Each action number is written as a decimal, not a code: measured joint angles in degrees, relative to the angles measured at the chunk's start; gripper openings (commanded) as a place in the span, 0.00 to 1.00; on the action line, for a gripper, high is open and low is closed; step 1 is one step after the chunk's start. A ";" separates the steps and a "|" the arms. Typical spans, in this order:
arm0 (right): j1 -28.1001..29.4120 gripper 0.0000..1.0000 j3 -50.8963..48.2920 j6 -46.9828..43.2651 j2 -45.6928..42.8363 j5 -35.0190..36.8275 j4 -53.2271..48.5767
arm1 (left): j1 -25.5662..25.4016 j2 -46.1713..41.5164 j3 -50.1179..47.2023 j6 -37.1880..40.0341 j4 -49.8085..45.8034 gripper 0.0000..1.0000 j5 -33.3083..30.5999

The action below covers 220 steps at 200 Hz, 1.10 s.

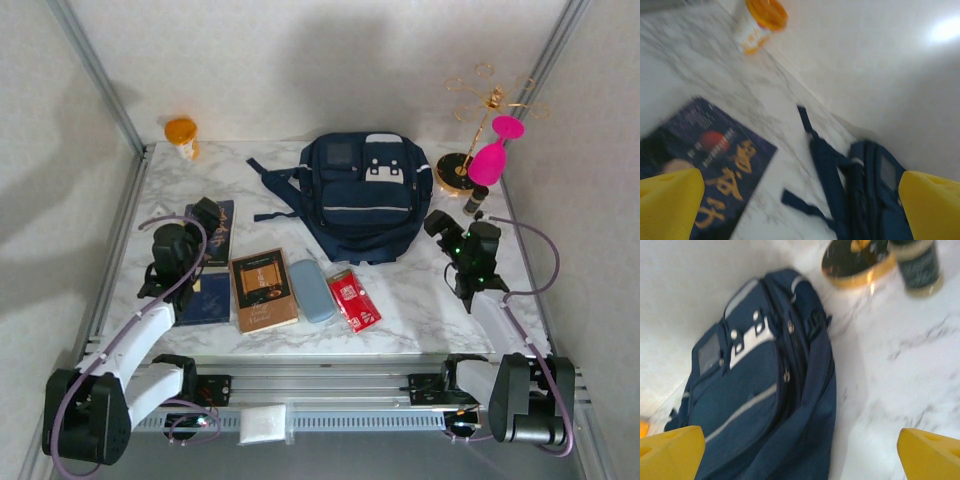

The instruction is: Pack books, pencil case, and school supplies into a backpack

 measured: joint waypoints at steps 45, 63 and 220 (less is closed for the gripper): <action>6.82 0.99 2.99 4.79 7.21 -2.82 -2.95 | -12.13 3.56 0.52 -3.43 -2.69 0.99 2.97; 8.35 0.99 4.98 6.10 11.85 -2.71 -2.91 | -16.20 5.11 0.87 -4.44 -2.40 0.99 2.95; 29.07 0.99 24.09 12.92 37.55 4.63 -0.74 | -27.28 15.41 7.65 -4.66 -2.16 0.99 -0.94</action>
